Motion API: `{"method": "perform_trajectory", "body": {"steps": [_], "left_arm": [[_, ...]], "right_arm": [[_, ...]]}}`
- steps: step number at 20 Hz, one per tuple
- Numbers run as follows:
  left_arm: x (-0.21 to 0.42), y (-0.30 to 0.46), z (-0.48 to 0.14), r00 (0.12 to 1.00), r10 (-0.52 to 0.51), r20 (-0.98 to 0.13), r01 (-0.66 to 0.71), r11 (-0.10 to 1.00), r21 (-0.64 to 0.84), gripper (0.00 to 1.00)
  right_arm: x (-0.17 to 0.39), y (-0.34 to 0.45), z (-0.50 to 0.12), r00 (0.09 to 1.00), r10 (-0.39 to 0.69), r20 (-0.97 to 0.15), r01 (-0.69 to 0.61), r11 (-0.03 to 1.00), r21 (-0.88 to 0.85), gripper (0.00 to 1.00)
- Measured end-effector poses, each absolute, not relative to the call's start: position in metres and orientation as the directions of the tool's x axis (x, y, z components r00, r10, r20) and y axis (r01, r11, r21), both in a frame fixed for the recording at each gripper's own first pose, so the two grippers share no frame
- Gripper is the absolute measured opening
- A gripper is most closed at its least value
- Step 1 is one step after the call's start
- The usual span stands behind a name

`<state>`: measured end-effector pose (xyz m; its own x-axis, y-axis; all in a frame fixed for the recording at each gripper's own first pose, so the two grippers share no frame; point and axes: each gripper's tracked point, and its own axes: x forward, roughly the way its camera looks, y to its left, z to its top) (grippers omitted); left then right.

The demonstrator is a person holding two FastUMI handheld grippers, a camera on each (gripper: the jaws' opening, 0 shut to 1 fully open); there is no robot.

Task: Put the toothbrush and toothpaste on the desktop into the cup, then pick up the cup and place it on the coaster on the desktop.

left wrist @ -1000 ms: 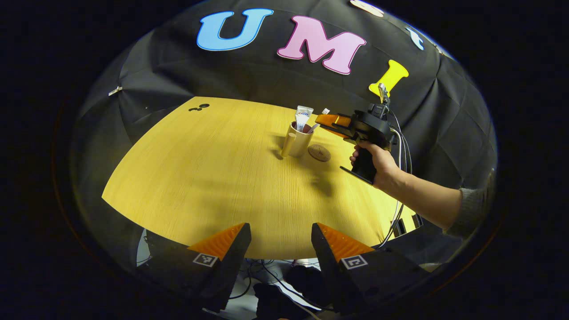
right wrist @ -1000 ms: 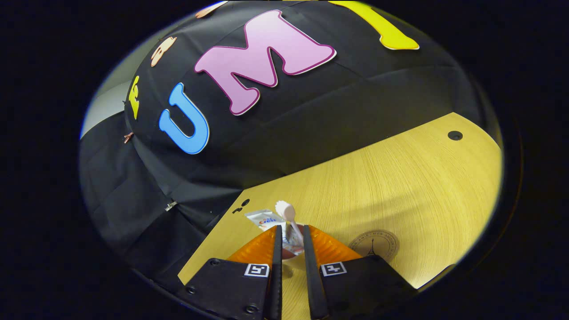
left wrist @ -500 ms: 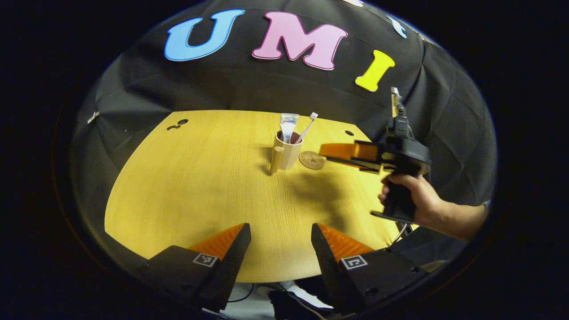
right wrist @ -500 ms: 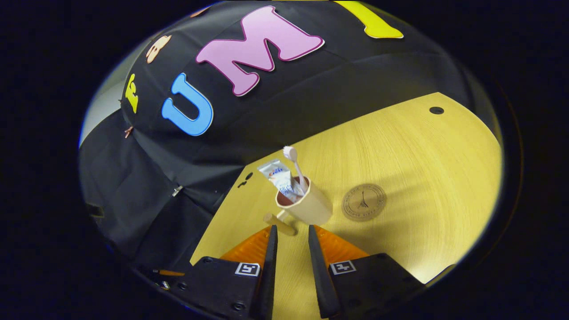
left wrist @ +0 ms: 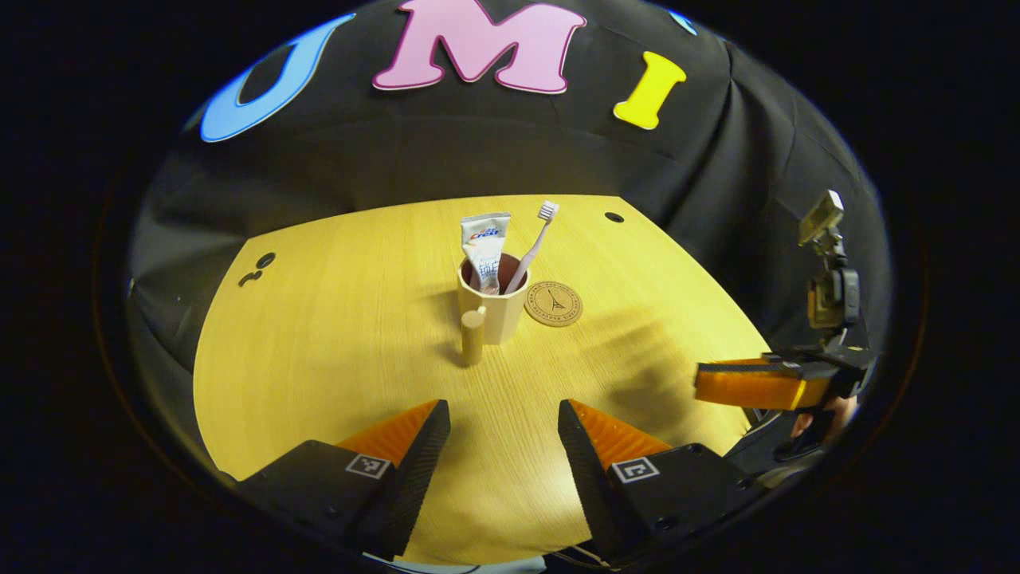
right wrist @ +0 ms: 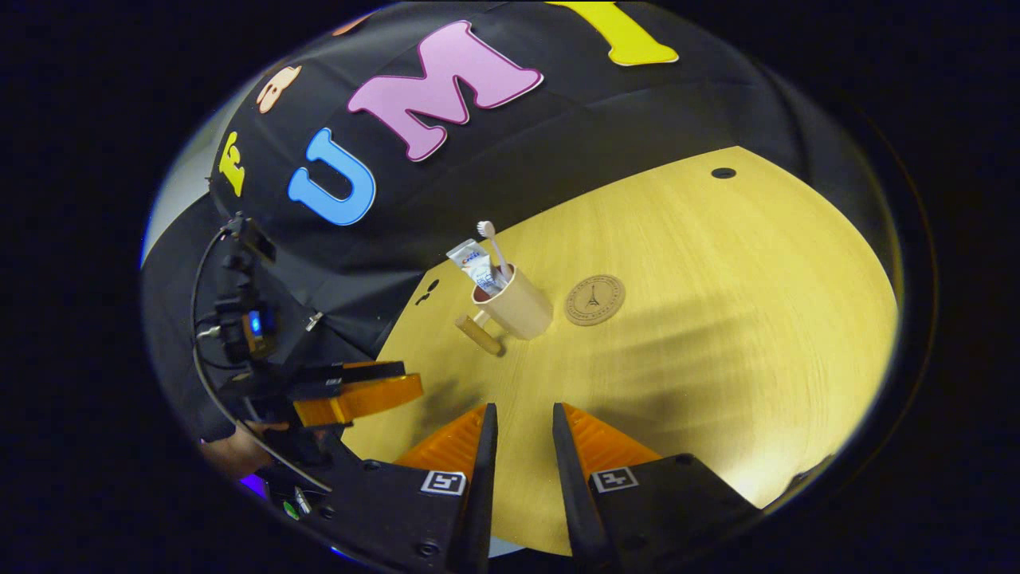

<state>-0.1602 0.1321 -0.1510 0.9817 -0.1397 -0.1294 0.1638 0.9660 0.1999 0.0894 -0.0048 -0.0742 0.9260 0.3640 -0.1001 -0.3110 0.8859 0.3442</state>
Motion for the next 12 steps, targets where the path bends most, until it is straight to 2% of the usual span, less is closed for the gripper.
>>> {"method": "perform_trajectory", "body": {"steps": [1,2,7,12], "left_arm": [[-0.150,0.131,-0.147,0.980,-0.143,-0.139,0.170,0.963,0.209,0.85],[-0.139,0.131,-0.144,0.978,-0.145,-0.147,0.175,0.960,0.219,0.85],[-0.092,0.134,-0.133,0.971,-0.133,-0.198,0.187,0.940,0.284,0.85],[-0.055,0.140,-0.130,0.956,-0.103,-0.274,0.184,0.940,0.287,0.85]], "right_arm": [[0.085,-0.012,-0.077,0.930,0.353,-0.098,-0.300,0.887,0.352,0.25],[0.082,-0.018,-0.082,0.934,0.342,-0.103,-0.286,0.889,0.359,0.42],[0.073,-0.048,-0.099,0.946,0.304,-0.113,-0.235,0.883,0.405,0.42],[0.072,-0.078,-0.099,0.958,0.268,-0.103,-0.196,0.873,0.446,0.42]]}}
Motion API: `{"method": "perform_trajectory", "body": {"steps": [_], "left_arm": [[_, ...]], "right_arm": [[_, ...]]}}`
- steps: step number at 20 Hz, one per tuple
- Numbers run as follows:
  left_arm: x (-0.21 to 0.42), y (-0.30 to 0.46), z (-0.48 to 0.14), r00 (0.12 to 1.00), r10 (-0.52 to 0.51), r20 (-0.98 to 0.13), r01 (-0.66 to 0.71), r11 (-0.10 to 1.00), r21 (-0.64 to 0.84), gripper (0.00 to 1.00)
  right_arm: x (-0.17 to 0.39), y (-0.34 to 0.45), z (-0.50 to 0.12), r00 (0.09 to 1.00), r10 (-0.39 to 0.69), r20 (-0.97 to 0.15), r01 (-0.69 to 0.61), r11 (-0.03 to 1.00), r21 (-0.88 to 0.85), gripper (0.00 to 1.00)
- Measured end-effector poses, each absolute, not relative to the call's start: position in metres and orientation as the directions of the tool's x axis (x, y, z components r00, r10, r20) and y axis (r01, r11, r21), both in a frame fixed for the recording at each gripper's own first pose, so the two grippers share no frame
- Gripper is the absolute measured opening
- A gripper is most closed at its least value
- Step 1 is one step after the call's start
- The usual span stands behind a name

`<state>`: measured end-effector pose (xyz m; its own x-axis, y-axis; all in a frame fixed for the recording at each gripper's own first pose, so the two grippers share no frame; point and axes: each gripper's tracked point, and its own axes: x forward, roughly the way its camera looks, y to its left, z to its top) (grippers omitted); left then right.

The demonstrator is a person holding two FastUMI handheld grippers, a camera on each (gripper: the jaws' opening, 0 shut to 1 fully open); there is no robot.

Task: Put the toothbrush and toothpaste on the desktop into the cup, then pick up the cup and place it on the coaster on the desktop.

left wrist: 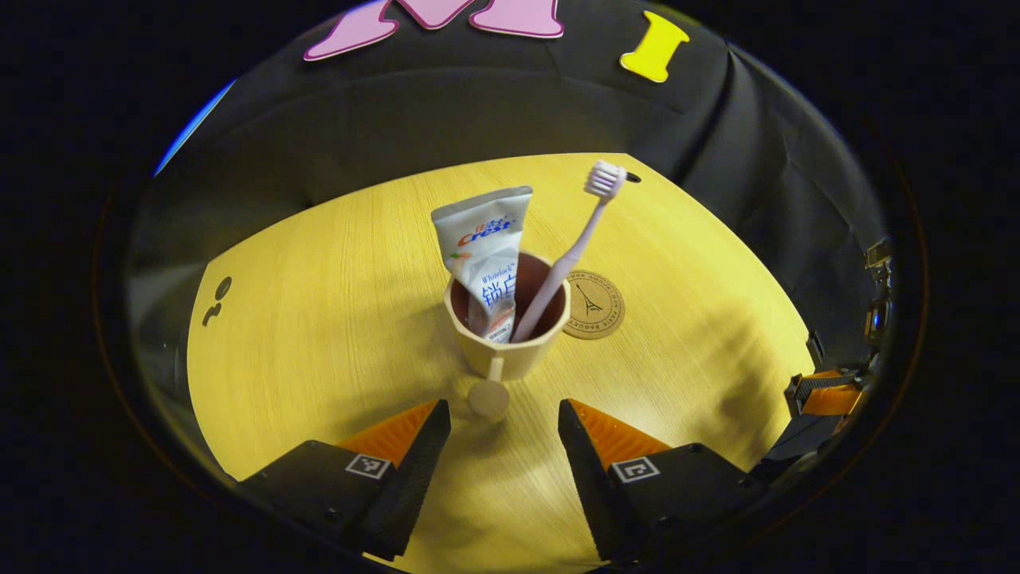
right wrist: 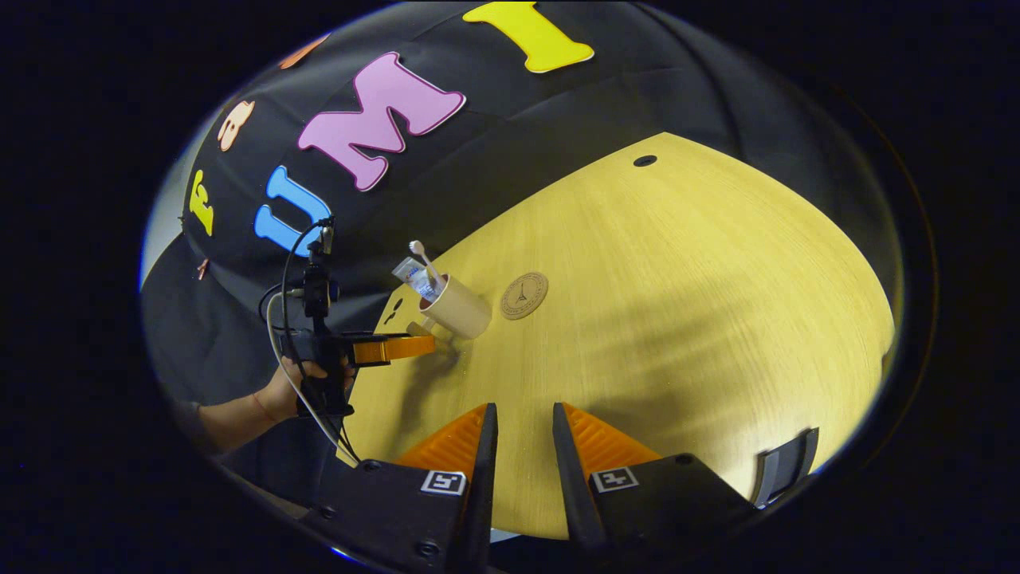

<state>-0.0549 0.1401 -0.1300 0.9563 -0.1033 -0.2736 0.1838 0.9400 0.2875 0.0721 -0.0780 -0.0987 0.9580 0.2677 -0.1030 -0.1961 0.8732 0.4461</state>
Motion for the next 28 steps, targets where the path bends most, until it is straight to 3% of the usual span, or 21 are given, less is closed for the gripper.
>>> {"method": "perform_trajectory", "body": {"steps": [5,8,13,16,18,19,20,26,27,28], "left_arm": [[-0.028,0.139,-0.132,0.933,-0.060,-0.356,0.196,0.912,0.359,0.84],[-0.022,0.125,-0.143,0.902,-0.097,-0.421,0.256,0.905,0.340,0.83],[-0.012,0.131,-0.139,0.920,-0.031,-0.390,0.178,0.920,0.348,0.76],[-0.013,0.135,-0.137,0.926,-0.018,-0.377,0.160,0.924,0.347,0.49],[-0.013,0.136,-0.139,0.920,-0.016,-0.392,0.166,0.921,0.353,0.55],[-0.013,0.137,-0.140,0.916,-0.012,-0.402,0.166,0.921,0.352,0.51],[-0.016,0.137,-0.141,0.912,-0.007,-0.411,0.162,0.924,0.345,0.29],[-0.017,0.136,-0.143,0.908,-0.001,-0.418,0.150,0.935,0.322,0.27],[-0.015,0.136,-0.144,0.911,-0.005,-0.413,0.149,0.936,0.319,0.22],[-0.016,0.136,-0.144,0.915,-0.009,-0.404,0.149,0.936,0.318,0.26]], "right_arm": [[0.070,-0.093,-0.108,0.960,0.258,-0.109,-0.176,0.859,0.481,0.42],[0.067,-0.095,-0.116,0.958,0.262,-0.118,-0.172,0.854,0.492,0.42],[0.065,-0.093,-0.120,0.954,0.274,-0.125,-0.180,0.850,0.495,0.42],[0.067,-0.089,-0.122,0.951,0.282,-0.129,-0.184,0.848,0.496,0.42],[0.068,-0.087,-0.126,0.949,0.285,-0.137,-0.183,0.848,0.497,0.42],[0.069,-0.086,-0.127,0.948,0.287,-0.140,-0.182,0.847,0.499,0.42],[0.069,-0.085,-0.127,0.946,0.291,-0.142,-0.184,0.845,0.503,0.42],[0.070,-0.080,-0.126,0.944,0.299,-0.141,-0.194,0.847,0.495,0.42],[0.071,-0.080,-0.126,0.944,0.299,-0.143,-0.193,0.847,0.496,0.42],[0.071,-0.081,-0.127,0.944,0.298,-0.143,-0.191,0.846,0.497,0.42]]}}
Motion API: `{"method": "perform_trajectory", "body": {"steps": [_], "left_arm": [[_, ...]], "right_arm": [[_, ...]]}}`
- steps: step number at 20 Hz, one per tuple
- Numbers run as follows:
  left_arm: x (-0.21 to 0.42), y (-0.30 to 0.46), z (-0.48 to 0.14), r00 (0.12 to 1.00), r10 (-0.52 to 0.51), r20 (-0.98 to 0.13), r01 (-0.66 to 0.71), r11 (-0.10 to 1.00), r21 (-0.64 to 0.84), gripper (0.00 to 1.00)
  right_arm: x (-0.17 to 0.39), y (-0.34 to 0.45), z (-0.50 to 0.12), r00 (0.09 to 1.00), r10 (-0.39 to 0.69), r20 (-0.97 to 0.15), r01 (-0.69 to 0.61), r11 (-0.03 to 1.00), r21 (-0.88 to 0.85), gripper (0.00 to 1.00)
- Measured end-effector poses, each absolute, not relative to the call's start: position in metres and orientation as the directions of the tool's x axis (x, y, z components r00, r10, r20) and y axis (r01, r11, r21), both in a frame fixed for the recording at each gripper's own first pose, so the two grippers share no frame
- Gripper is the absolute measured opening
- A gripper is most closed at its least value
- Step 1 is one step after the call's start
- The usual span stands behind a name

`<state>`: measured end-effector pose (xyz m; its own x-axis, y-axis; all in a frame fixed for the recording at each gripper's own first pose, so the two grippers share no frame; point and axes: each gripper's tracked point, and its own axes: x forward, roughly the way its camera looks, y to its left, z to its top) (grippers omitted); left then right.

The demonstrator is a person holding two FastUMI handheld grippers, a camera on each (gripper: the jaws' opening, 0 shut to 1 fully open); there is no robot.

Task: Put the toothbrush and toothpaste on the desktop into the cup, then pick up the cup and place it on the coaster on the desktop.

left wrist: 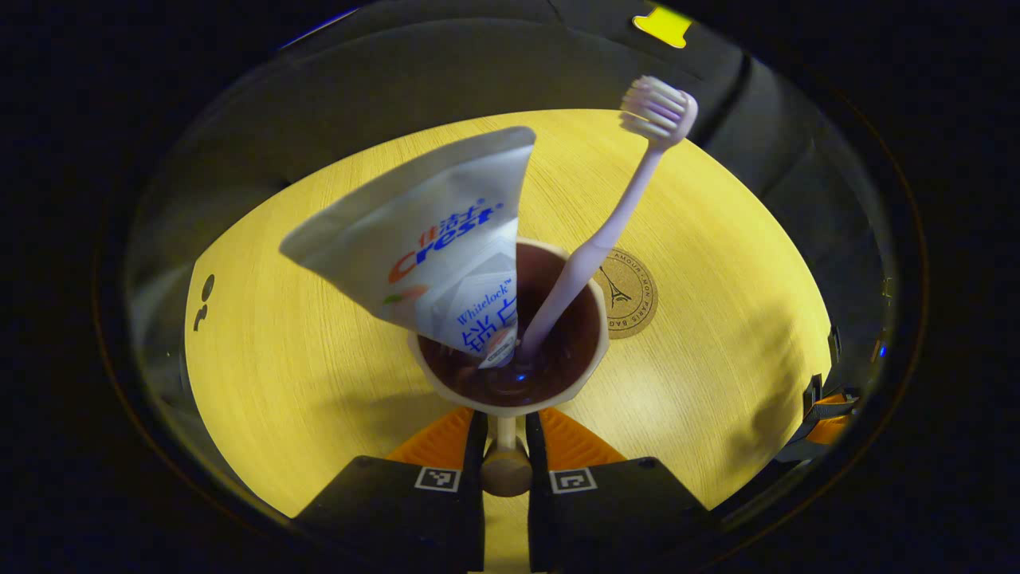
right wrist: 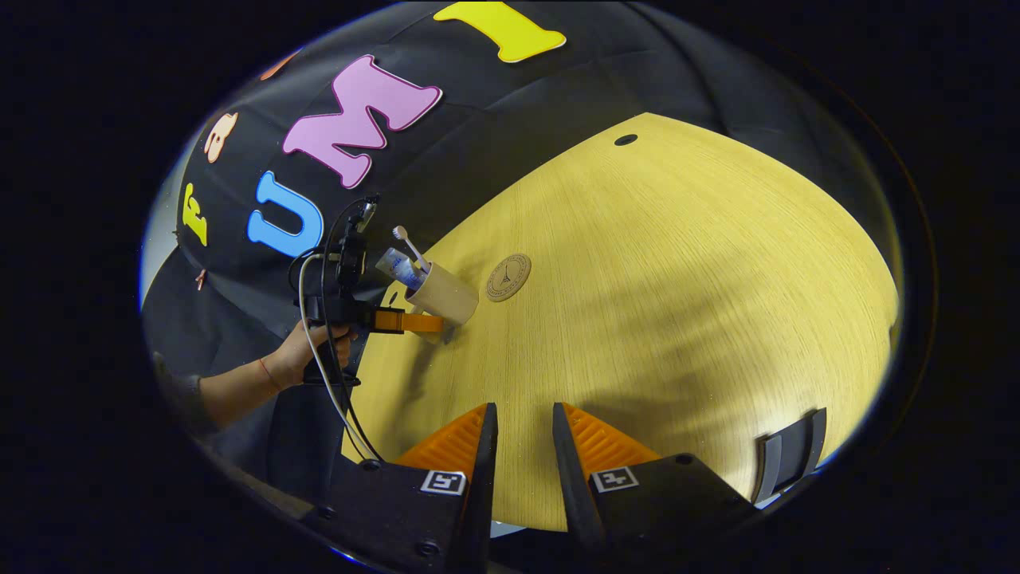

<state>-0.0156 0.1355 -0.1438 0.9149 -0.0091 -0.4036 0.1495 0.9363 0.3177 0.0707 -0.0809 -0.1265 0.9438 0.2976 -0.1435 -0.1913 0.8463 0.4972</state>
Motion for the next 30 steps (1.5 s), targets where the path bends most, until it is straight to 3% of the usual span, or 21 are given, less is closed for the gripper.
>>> {"method": "perform_trajectory", "body": {"steps": [3,4,5,18,19,20,30], "left_arm": [[-0.019,0.133,-0.146,0.920,-0.023,-0.392,0.157,0.937,0.312,0.25],[-0.022,0.135,-0.146,0.921,-0.024,-0.389,0.155,0.938,0.310,0.19],[-0.024,0.136,-0.144,0.925,-0.023,-0.378,0.149,0.940,0.307,0.23],[-0.035,0.069,-0.113,0.943,-0.089,-0.322,0.206,0.913,0.351,0.23],[-0.033,0.061,-0.112,0.942,-0.089,-0.324,0.209,0.910,0.358,0.28],[-0.031,0.058,-0.112,0.942,-0.089,-0.324,0.211,0.907,0.364,0.23],[-0.005,0.032,-0.121,0.934,-0.070,-0.351,0.219,0.888,0.405,0.23]], "right_arm": [[0.068,-0.085,-0.129,0.945,0.294,-0.143,-0.187,0.845,0.501,0.42],[0.068,-0.085,-0.129,0.944,0.296,-0.144,-0.188,0.845,0.501,0.42],[0.068,-0.084,-0.129,0.944,0.297,-0.143,-0.190,0.845,0.501,0.42],[0.061,-0.093,-0.123,0.939,0.320,-0.130,-0.217,0.839,0.498,0.42],[0.059,-0.097,-0.122,0.940,0.318,-0.122,-0.216,0.835,0.507,0.42],[0.057,-0.102,-0.120,0.942,0.314,-0.116,-0.214,0.832,0.512,0.42],[0.050,-0.141,-0.128,0.961,0.255,-0.105,-0.160,0.824,0.543,0.42]]}}
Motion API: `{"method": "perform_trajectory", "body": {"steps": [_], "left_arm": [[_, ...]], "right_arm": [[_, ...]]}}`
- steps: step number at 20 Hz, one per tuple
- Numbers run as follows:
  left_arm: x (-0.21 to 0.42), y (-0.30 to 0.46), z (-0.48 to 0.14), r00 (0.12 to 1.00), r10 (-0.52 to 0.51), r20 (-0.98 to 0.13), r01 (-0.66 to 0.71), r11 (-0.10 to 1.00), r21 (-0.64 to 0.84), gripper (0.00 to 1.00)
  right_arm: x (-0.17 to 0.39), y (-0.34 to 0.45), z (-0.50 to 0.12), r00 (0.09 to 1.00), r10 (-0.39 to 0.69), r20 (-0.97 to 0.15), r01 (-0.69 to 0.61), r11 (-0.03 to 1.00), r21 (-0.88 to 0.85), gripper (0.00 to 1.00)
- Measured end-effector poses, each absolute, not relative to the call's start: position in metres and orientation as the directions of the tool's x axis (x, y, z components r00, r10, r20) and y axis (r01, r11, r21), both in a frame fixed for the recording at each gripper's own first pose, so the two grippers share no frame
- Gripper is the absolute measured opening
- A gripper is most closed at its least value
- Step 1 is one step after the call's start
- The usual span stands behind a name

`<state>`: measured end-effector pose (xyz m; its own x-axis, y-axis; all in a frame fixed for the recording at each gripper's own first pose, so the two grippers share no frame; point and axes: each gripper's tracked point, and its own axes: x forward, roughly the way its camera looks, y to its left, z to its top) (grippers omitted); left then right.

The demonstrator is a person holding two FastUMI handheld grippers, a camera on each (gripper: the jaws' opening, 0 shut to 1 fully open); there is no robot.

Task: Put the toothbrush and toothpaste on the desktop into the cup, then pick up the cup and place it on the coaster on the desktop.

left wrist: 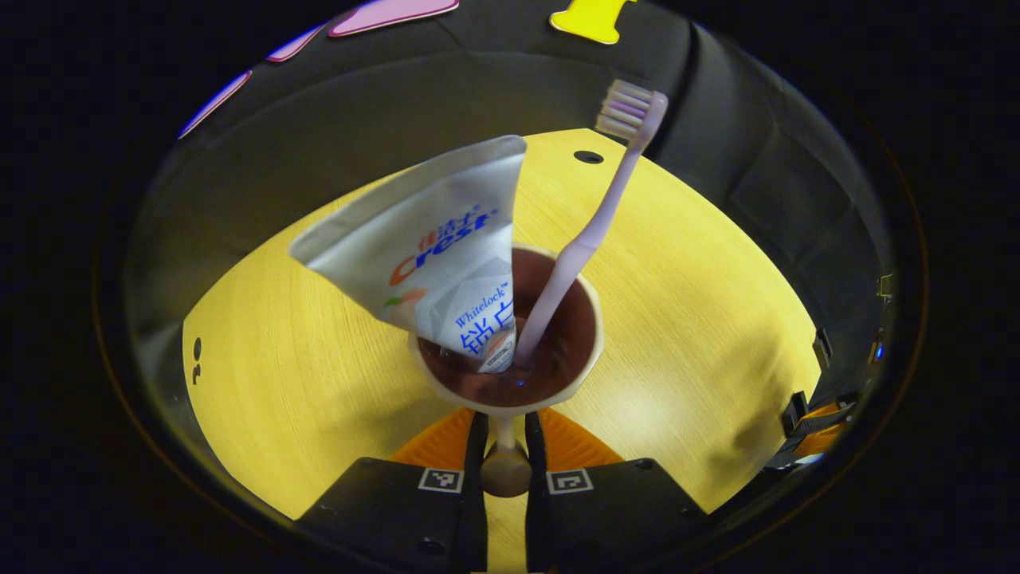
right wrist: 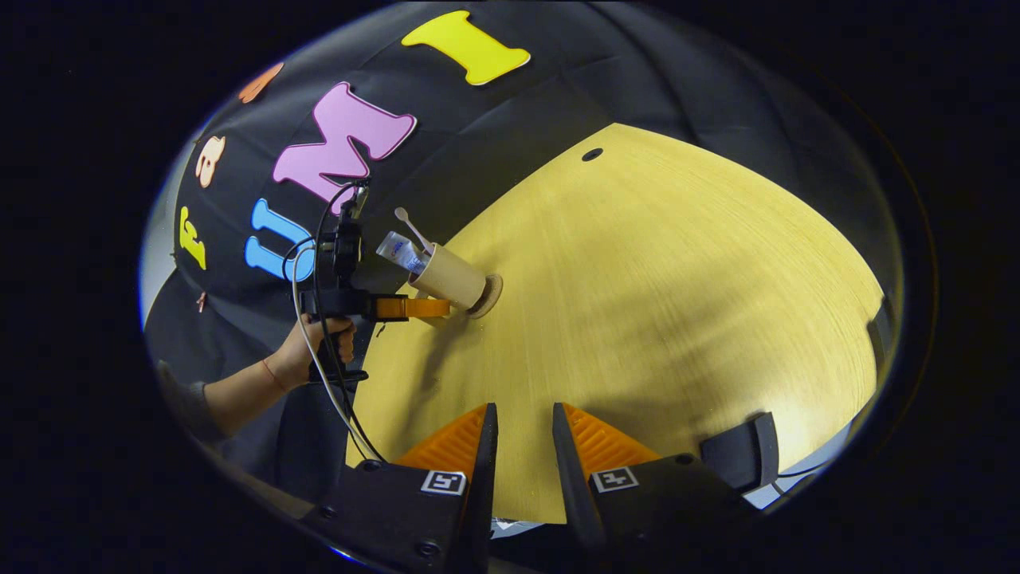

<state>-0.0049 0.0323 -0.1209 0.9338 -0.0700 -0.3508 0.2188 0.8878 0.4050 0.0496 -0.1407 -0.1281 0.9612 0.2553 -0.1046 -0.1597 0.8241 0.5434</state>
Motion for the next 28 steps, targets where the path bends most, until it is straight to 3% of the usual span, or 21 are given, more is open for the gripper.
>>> {"method": "perform_trajectory", "body": {"steps": [2,3,12,13,14,15,17,18,19,28], "left_arm": [[-0.001,0.032,-0.124,0.932,-0.063,-0.356,0.215,0.888,0.406,0.28],[0.001,0.031,-0.126,0.930,-0.061,-0.361,0.216,0.888,0.406,0.23],[0.008,0.029,-0.131,0.926,-0.045,-0.376,0.213,0.884,0.417,0.24],[0.009,0.029,-0.132,0.924,-0.045,-0.379,0.215,0.882,0.420,0.19],[0.010,0.029,-0.132,0.922,-0.044,-0.385,0.219,0.878,0.425,0.29],[0.009,0.029,-0.132,0.920,-0.047,-0.389,0.226,0.875,0.429,0.25],[0.007,0.031,-0.133,0.916,-0.051,-0.397,0.235,0.872,0.429,0.28],[0.006,0.030,-0.134,0.915,-0.061,-0.400,0.244,0.872,0.425,0.35],[0.004,0.029,-0.133,0.915,-0.069,-0.398,0.248,0.873,0.419,0.32],[0.002,0.028,-0.127,0.929,-0.080,-0.360,0.238,0.877,0.418,0.90]], "right_arm": [[0.048,-0.148,-0.129,0.964,0.243,-0.106,-0.148,0.825,0.546,0.42],[0.047,-0.151,-0.130,0.965,0.238,-0.106,-0.144,0.825,0.546,0.42],[0.050,-0.160,-0.132,0.966,0.231,-0.117,-0.130,0.823,0.552,0.42],[0.050,-0.161,-0.132,0.966,0.231,-0.118,-0.129,0.823,0.553,0.42],[0.051,-0.160,-0.132,0.966,0.231,-0.118,-0.129,0.822,0.555,0.42],[0.052,-0.160,-0.132,0.965,0.233,-0.119,-0.130,0.822,0.555,0.42],[0.052,-0.162,-0.132,0.965,0.234,-0.122,-0.129,0.823,0.553,0.42],[0.052,-0.162,-0.132,0.964,0.234,-0.122,-0.130,0.824,0.552,0.42],[0.051,-0.162,-0.132,0.964,0.236,-0.124,-0.131,0.825,0.550,0.42],[0.052,-0.164,-0.132,0.964,0.233,-0.131,-0.124,0.824,0.553,0.42]]}}
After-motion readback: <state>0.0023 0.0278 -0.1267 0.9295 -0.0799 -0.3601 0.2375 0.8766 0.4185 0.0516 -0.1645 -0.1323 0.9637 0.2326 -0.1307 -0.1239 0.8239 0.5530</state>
